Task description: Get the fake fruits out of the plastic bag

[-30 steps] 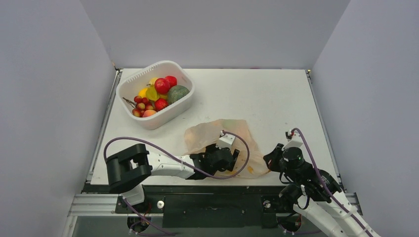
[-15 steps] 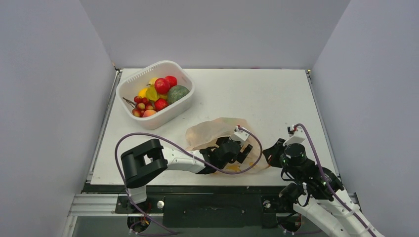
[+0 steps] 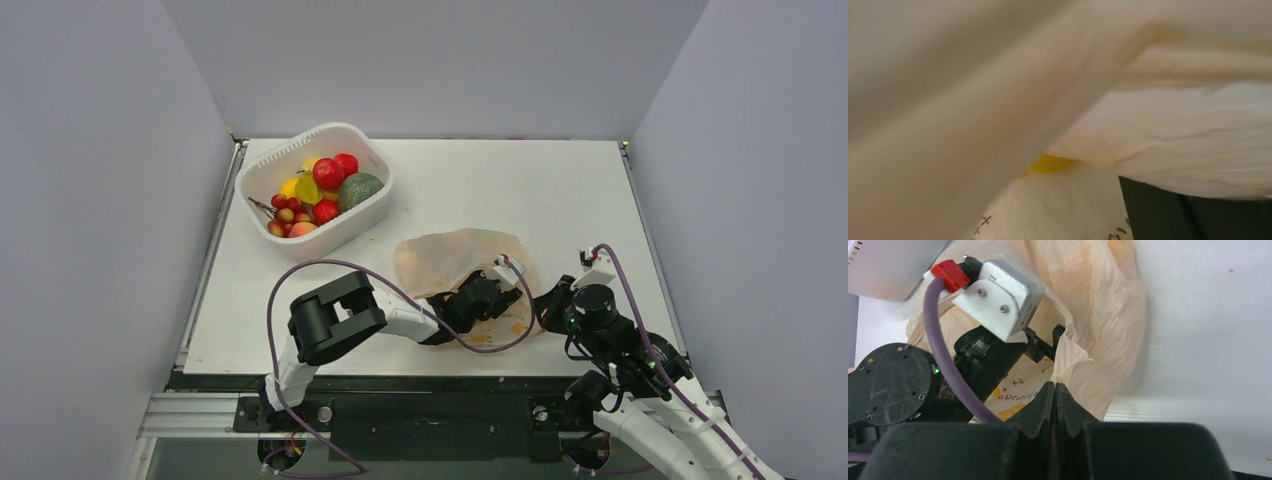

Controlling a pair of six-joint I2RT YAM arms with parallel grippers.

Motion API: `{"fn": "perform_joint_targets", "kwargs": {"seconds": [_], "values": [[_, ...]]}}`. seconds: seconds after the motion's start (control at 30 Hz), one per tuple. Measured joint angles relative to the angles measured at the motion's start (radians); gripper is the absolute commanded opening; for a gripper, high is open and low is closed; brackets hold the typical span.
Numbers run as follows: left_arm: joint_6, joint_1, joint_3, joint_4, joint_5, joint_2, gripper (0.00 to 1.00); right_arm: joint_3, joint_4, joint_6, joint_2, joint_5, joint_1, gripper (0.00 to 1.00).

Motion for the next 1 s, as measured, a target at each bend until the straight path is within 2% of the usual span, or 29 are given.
{"fn": "perform_joint_targets", "kwargs": {"seconds": [0.1, 0.2, 0.43, 0.5, 0.57, 0.63, 0.7, 0.83, 1.0], "values": [[0.037, 0.014, 0.026, 0.01, -0.002, 0.034, 0.83, 0.0, 0.0, 0.0, 0.0, 0.004, 0.0, 0.0], [0.069, 0.02, 0.038, 0.026, 0.009, 0.045, 0.61, 0.0, 0.0, 0.0, 0.0, 0.005, 0.0, 0.0], [0.112, 0.024, 0.039, 0.101, 0.07, 0.045, 0.51, 0.0, -0.003, 0.0, 0.0, 0.004, 0.0, 0.0], [0.116, 0.025, 0.039, 0.114, 0.097, 0.045, 0.54, 0.002, -0.007, 0.0, -0.001, 0.004, 0.0, 0.0], [0.118, 0.025, 0.038, 0.118, 0.135, 0.045, 0.63, 0.007, -0.008, 0.0, -0.003, 0.005, 0.0, 0.0], [0.109, 0.031, 0.025, 0.117, 0.198, 0.039, 0.79, 0.014, -0.008, 0.0, -0.003, 0.005, 0.0, 0.0], [0.078, 0.038, -0.015, 0.109, 0.262, 0.009, 0.84, 0.027, -0.008, 0.001, -0.003, 0.003, 0.0, 0.0], [-0.01, 0.064, -0.1, 0.088, 0.323, -0.09, 0.87, 0.085, -0.011, 0.005, 0.0, -0.019, 0.0, 0.0], [-0.109, 0.098, -0.201, 0.115, 0.334, -0.243, 0.87, 0.208, 0.003, 0.016, 0.027, -0.044, 0.0, 0.0]]}}
